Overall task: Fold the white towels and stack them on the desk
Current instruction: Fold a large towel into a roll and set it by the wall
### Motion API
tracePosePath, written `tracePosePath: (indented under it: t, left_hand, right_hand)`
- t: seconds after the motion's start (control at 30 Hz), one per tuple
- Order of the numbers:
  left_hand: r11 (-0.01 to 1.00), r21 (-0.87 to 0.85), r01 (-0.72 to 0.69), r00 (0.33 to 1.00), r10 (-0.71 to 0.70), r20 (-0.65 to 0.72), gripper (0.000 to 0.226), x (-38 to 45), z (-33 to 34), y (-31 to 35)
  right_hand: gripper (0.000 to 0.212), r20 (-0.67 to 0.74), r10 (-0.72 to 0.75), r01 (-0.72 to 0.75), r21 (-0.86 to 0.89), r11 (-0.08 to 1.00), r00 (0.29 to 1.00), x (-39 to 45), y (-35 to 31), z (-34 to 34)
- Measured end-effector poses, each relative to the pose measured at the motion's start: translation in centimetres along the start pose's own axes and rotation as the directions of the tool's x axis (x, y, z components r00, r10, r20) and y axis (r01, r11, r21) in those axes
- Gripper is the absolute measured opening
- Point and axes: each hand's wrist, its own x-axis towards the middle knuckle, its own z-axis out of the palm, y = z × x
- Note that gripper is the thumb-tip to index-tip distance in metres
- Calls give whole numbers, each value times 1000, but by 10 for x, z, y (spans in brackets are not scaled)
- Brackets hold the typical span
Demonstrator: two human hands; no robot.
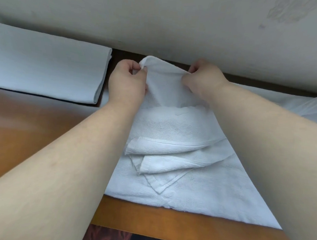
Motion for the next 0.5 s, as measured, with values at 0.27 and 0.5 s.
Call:
tracePosePath:
  t: [0.27,0.5]
  left_hand:
    - [996,-83,-20,986,6,-164,11,12,6,-8]
    - [754,308,-579,813,562,153,35,-10,13,-1]
  right_hand:
    - [21,-260,-42,146,394,907,965,4,2,42]
    - [29,-189,-287,325,215,921,939,-20,5,29]
